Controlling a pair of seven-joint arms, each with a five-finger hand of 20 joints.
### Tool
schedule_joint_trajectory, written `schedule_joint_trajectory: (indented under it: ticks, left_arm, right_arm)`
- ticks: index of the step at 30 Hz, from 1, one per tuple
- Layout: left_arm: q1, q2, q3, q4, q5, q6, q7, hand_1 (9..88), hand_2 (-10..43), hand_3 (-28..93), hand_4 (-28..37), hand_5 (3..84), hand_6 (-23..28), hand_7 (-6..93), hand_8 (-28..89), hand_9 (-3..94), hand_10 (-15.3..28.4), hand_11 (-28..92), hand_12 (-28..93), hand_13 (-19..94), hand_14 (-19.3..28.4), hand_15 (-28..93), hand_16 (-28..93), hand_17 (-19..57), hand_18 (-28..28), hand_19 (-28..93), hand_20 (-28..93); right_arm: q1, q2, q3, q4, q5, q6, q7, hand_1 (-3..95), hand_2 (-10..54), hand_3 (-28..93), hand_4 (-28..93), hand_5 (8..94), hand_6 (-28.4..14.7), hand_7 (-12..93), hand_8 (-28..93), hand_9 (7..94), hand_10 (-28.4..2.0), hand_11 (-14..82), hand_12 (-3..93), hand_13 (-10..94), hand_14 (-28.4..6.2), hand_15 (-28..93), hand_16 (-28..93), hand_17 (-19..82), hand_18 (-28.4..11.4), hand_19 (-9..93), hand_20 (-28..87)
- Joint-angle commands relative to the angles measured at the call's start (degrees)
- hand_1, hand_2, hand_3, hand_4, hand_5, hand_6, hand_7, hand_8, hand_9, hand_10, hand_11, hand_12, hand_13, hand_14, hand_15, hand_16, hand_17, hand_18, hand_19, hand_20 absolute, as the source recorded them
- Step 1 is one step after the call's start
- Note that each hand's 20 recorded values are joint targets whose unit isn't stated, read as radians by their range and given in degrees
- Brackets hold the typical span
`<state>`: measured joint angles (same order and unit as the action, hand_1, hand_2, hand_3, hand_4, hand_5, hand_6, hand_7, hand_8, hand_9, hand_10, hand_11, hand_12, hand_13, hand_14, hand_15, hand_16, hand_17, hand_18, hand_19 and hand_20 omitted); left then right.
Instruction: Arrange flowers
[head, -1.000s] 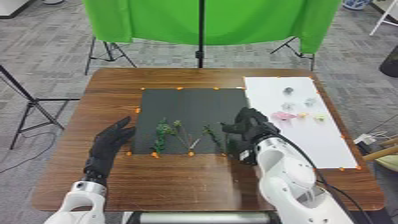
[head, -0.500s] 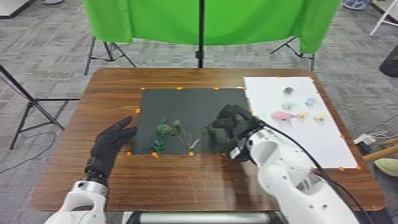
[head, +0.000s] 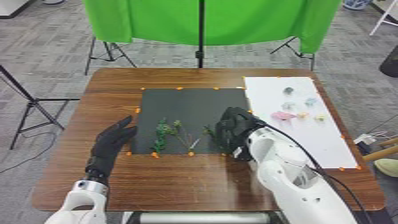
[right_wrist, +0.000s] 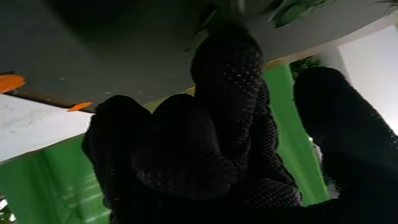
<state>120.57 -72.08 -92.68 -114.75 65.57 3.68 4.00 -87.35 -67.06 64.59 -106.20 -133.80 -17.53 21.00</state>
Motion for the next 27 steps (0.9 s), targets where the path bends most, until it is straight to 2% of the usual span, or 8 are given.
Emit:
schedule_joint_trajectory:
  ticks: [1, 3, 8, 10, 11, 14, 20, 27]
  left_arm:
    - [0.8, -0.46, 0.04, 0.08, 0.06, -0.38, -0.25, 21.3, -1.1, 66, -25.7, 40.9, 3.3, 7.7, -7, 44.9, 13.0, 15, 12, 35, 14.7, 10, 3, 7.1, 12.3, 6, 21]
    - [0.6, -0.49, -0.01, 0.23, 0.05, -0.94, -0.19, 21.2, -1.2, 66, -25.7, 40.9, 3.3, 7.7, -7, 44.9, 13.0, 15, 12, 35, 14.7, 10, 3, 7.1, 12.3, 6, 21]
    - [0.7, -0.56, -0.01, 0.13, 0.13, -0.66, -0.30, 21.0, -1.2, 66, -25.8, 40.8, 3.2, 7.6, -7, 44.7, 12.9, 14, 12, 35, 14.7, 10, 3, 7.0, 12.4, 6, 22]
    - [0.3, -0.73, 0.07, 0.24, 0.16, -0.84, -0.35, 21.0, -1.0, 66, -25.8, 40.7, 3.1, 7.6, -7, 44.9, 12.9, 14, 12, 35, 14.7, 10, 3, 7.0, 12.4, 6, 22]
    - [0.0, -0.75, 0.20, 0.37, 0.20, -1.00, -0.35, 21.0, -1.0, 66, -25.9, 40.7, 3.1, 7.7, -7, 44.9, 12.9, 14, 12, 35, 14.8, 10, 3, 7.0, 12.4, 6, 22]
    - [0.2, -0.45, 0.06, 0.19, 0.25, -0.98, -0.40, 20.8, -0.8, 66, -25.8, 40.8, 3.1, 7.9, -7, 45.1, 12.8, 14, 12, 35, 14.8, 10, 3, 7.0, 12.4, 6, 22]
    - [0.6, -0.51, -0.09, 0.03, 0.00, -0.12, -0.13, 20.6, -0.9, 66, -25.8, 40.8, 3.0, 8.0, -7, 45.1, 12.7, 14, 13, 35, 14.6, 10, 3, 7.0, 12.5, 6, 22]
    - [0.4, -0.48, -0.09, -0.12, 0.13, -0.11, 0.03, 20.8, -1.2, 66, -25.8, 41.0, 3.0, 8.1, -7, 45.2, 12.7, 14, 13, 35, 14.6, 10, 3, 7.2, 12.4, 6, 22]
  right_arm:
    - [-0.3, 0.5, 0.7, -0.7, -1.0, 0.4, 2.1, 19.1, 10.7, 70, 11, 68.4, -1.4, 12, -7, 90.4, -13.1, 46.7, 27.7, 94, -4.5, 67, 31, 70, -14.0, 93, 67]
    - [-0.6, 0.5, 0.8, -1.1, -0.9, 0.1, 2.6, 19.0, 10.6, 70, 11, 68.7, -1.6, 12, -7, 90.3, -13.2, 46.7, 27.8, 94, -4.5, 67, 31, 70, -14.1, 93, 67]
    - [-1.4, 0.7, 1.8, -3.1, 4.1, 2.4, 1.1, 18.5, 10.1, 69, 11, 69.1, -2.3, 12, -7, 90.1, -13.3, 46.6, 27.9, 94, -4.5, 67, 30, 70, -13.9, 93, 67]
    - [-1.6, 0.3, 4.7, -5.3, 13.9, 6.6, 0.6, 18.6, 10.4, 69, 10, 68.9, -2.4, 12, -7, 89.6, -13.3, 46.2, 27.9, 94, -4.4, 66, 31, 70, -13.9, 93, 67]
    - [-1.4, 0.8, 5.5, -6.1, 14.5, 11.5, 0.2, 18.9, 9.8, 69, 7, 68.6, -2.5, 12, -7, 88.5, -13.7, 42.9, 27.7, 93, -4.8, 61, 32, 67, -14.0, 93, 62]
    - [0.2, 2.7, 8.6, -6.7, 6.0, 19.3, -0.3, 21.7, 6.0, 68, 1, 68.1, -2.8, 13, -6, 84.2, -15.1, 31.6, 26.9, 89, -6.3, 57, 33, 62, -14.8, 93, 55]
    - [2.8, 6.3, 15.0, -5.4, 1.2, 9.3, 4.3, 28.5, -1.2, 66, -4, 64.2, -2.5, 13, -6, 75.9, -16.5, 21.8, 25.4, 82, -7.1, 59, 33, 58, -14.6, 93, 55]
    - [1.2, 10.0, 15.0, -3.0, -7.0, -2.8, 2.3, 34.1, -9.4, 66, -9, 60.6, -1.6, 12, -6, 68.1, -17.4, 17.7, 24.9, 77, -8.6, 62, 32, 55, -15.4, 93, 55]
